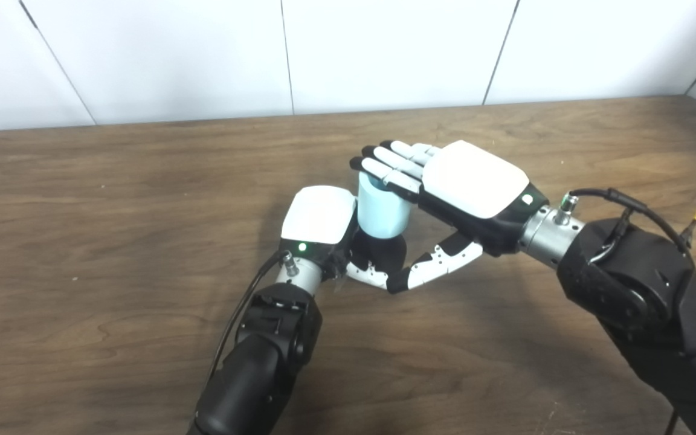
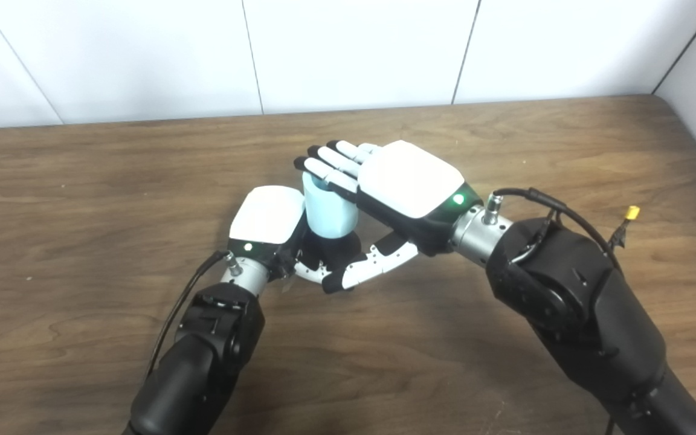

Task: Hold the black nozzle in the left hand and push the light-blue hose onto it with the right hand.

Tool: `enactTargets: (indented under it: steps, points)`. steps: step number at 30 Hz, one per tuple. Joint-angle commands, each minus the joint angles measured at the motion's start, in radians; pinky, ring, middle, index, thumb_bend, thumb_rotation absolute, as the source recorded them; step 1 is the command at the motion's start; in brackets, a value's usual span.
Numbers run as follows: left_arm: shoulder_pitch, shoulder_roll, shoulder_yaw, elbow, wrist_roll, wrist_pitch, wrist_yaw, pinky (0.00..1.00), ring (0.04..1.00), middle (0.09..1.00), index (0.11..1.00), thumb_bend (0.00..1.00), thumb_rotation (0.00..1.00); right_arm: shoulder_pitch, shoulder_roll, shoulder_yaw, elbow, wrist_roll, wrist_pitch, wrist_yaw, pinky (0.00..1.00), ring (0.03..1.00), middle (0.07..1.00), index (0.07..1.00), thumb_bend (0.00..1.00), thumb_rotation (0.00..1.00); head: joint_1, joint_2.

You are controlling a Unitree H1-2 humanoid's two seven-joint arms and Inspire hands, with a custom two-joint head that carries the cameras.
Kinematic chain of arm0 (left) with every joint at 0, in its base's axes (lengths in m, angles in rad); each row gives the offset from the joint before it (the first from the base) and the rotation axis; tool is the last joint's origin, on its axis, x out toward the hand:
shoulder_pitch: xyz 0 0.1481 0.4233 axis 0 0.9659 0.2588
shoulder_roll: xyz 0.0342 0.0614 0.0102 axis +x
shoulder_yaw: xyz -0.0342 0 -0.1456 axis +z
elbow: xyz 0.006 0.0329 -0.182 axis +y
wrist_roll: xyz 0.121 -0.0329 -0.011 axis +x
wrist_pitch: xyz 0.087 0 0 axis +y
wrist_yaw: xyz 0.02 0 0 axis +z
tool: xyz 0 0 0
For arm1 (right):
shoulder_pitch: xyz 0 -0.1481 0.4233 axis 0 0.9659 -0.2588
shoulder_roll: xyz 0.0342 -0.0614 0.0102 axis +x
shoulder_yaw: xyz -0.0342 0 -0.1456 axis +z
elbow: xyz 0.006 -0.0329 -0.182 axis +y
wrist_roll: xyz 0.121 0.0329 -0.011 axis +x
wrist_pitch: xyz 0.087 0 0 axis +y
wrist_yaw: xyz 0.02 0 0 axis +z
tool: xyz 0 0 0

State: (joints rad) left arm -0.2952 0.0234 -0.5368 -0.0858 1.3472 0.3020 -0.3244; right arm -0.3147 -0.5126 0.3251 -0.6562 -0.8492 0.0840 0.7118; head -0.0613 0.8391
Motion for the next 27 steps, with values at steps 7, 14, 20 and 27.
enactTargets:
  steps: [7, 14, 20, 27]
  points:
    - [-0.027, -0.02, 0.007, -0.03, -0.009, -0.005, 0.022, 0.35, 0.472, 0.472, 0.484, 0.53, 0.0, 0.103, -0.062, 0.118, 0.069, 0.007, 0.033, 0.212, 0.94, 0.992, 0.992, 0.978, 0.82, 1.0, -0.005, 0.003]
    - [-0.027, -0.018, 0.006, -0.03, -0.01, -0.007, 0.026, 0.35, 0.471, 0.477, 0.483, 0.53, 0.0, 0.104, -0.066, 0.134, 0.072, -0.007, 0.05, 0.223, 0.95, 0.998, 0.999, 0.986, 0.82, 1.0, -0.007, 0.004]
    - [-0.028, -0.018, 0.007, -0.031, -0.01, -0.005, 0.02, 0.35, 0.478, 0.476, 0.483, 0.53, 0.0, 0.093, -0.065, 0.104, 0.042, 0.032, 0.055, 0.173, 0.95, 0.999, 0.996, 0.989, 0.81, 1.0, -0.007, 0.006]
    - [-0.027, -0.016, 0.008, -0.027, -0.013, -0.008, 0.025, 0.36, 0.483, 0.472, 0.484, 0.53, 0.0, -0.021, -0.054, -0.003, -0.063, 0.111, 0.123, 0.14, 0.96, 1.0, 0.997, 0.985, 0.78, 1.0, -0.004, 0.002]
